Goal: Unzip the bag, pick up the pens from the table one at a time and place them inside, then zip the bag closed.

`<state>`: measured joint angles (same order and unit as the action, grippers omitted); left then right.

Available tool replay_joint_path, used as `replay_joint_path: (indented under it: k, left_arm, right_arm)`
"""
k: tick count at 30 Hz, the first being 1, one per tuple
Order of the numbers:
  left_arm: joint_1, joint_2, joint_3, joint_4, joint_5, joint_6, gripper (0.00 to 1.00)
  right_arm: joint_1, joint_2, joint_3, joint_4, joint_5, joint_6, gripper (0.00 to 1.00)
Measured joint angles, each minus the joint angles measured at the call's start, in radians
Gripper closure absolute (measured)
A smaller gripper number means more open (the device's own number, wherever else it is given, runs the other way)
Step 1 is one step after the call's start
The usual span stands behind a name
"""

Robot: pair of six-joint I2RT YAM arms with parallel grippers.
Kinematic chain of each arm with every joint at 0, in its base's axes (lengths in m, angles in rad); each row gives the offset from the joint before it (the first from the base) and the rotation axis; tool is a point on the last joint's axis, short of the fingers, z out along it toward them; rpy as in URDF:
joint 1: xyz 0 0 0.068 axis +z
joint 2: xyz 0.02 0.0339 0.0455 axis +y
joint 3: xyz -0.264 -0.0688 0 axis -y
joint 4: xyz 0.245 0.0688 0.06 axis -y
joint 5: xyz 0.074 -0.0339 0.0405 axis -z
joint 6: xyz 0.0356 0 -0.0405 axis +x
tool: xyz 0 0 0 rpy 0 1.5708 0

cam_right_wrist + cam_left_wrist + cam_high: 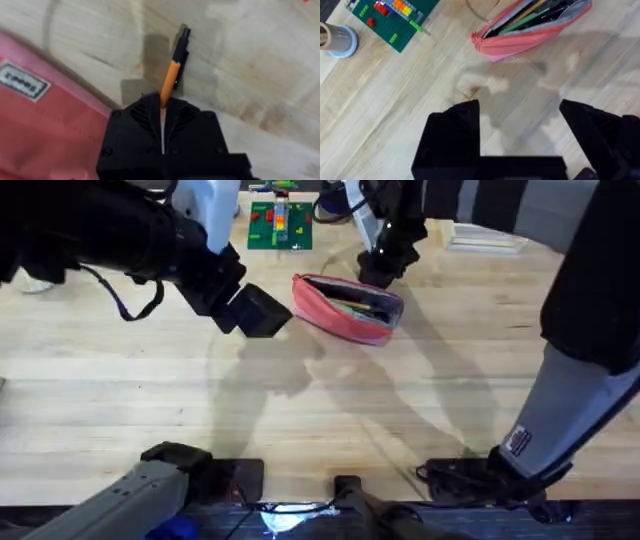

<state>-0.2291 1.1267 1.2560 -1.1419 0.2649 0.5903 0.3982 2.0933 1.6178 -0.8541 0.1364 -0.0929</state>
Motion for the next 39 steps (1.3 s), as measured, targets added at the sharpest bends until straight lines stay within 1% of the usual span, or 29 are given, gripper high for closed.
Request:
replay_joint_path:
  k: [5,13,22,26,29,32,35,39]
  left_arm:
    - [0.0,0.0,0.0,0.0,0.0,0.0,0.006]
    - [0.0,0.0,0.0,0.0,0.0,0.0,0.007]
    - [0.0,0.0,0.0,0.0,0.0,0.0,0.006]
    - [0.0,0.0,0.0,0.0,0.0,0.0,0.006]
    - [0.0,0.0,0.0,0.0,0.0,0.0,0.007]
    - [0.0,0.0,0.0,0.0,0.0,0.0,0.006]
    - [0.0,0.0,0.0,0.0,0.0,0.0,0.007]
    - [0.0,0.0,0.0,0.0,0.0,0.0,0.007]
  right_arm:
    - [0.001,-0.055,-0.027,-0.05,0.024,-0.007,0.968]
    - [0.002,-0.2,-0.028,-0.092,0.036,-0.053,0.968]
    - [0.007,-0.296,-0.028,-0.218,0.036,-0.138,0.968]
    - [0.03,-0.349,-0.028,-0.238,0.033,-0.209,0.968]
    - [0.067,-0.391,-0.028,-0.241,0.002,-0.293,0.968]
    - [0.103,-0.427,-0.028,-0.251,-0.061,-0.389,0.968]
    - [0.13,-0.45,-0.028,-0.304,-0.142,-0.49,0.968]
    - [0.138,-0.453,-0.029,-0.387,-0.192,-0.59,0.967]
